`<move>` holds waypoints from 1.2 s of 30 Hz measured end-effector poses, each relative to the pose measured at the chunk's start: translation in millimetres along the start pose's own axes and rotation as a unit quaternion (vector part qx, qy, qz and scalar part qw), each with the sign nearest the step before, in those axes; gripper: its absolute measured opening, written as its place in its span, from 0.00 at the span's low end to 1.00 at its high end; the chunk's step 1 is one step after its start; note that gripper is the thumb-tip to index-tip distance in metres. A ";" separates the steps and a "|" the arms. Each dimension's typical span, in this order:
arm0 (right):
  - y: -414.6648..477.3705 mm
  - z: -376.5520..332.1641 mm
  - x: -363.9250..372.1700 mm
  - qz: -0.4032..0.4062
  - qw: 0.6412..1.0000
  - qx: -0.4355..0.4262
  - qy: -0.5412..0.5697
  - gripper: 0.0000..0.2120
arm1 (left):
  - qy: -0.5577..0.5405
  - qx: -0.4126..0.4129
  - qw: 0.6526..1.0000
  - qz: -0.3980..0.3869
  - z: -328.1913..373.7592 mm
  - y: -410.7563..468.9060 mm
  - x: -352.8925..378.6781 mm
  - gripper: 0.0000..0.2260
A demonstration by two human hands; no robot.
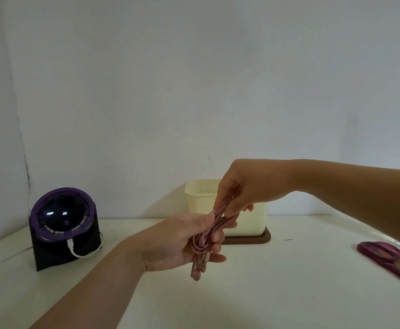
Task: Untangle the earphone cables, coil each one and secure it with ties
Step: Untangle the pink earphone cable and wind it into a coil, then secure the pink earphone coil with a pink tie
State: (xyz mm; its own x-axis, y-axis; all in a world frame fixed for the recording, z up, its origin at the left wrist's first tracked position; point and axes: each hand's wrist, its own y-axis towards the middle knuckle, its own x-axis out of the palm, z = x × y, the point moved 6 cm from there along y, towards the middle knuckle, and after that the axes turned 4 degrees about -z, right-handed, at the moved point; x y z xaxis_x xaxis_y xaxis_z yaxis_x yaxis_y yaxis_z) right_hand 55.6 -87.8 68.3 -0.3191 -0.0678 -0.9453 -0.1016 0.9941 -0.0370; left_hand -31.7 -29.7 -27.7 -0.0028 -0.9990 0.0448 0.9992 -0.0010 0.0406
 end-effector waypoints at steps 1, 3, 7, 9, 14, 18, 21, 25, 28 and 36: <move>0.2 1.7 3.1 -0.010 1.000 0.000 0.006 0.07 | 0.028 -0.007 1.000 -0.001 -1.1 -1.9 0.2 0.20; 2.3 5.3 10.0 -0.027 1.000 0.004 0.014 0.07 | 0.144 -0.027 0.989 0.029 -0.3 -6.2 0.9 0.17; 12.4 10.0 16.7 -0.033 0.999 0.011 0.016 0.07 | 0.469 -0.085 0.864 0.162 16.0 -13.5 -7.3 0.12; 20.3 11.9 16.9 -0.025 1.000 0.015 0.012 0.07 | 0.587 -0.098 0.785 0.174 19.6 -10.2 -12.4 0.11; 40.0 18.2 12.4 0.004 0.999 0.015 0.049 0.07 | 0.862 0.013 0.444 0.244 23.9 1.5 -31.4 0.16; 54.2 17.7 8.6 0.025 0.994 -0.006 0.108 0.07 | 0.874 0.151 0.352 0.298 24.4 -11.6 -58.3 0.20; 70.4 9.6 10.9 0.051 0.993 -0.027 0.104 0.07 | 0.873 0.146 0.348 0.309 24.0 -20.0 -75.8 0.16; 98.6 1.8 31.3 0.088 0.992 -0.047 0.075 0.08 | 0.807 0.089 0.455 0.367 9.9 -35.1 -99.7 0.10; 119.8 13.3 58.2 0.147 0.975 -0.041 0.161 0.16 | 0.606 -0.023 0.689 0.397 -21.7 -44.9 -139.0 0.08; 169.1 22.6 175.0 -0.002 0.999 -0.043 -0.029 0.19 | 0.046 -0.010 0.887 0.459 -66.3 -76.2 -195.4 0.10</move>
State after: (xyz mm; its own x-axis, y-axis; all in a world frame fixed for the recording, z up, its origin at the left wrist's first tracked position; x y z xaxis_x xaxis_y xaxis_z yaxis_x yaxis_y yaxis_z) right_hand 3.8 70.4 -110.7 -0.2635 -0.0651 -0.9625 -0.1843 0.9827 -0.0160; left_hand -104.6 162.7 -105.8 0.8152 -0.5783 -0.0312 0.5789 0.8154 0.0110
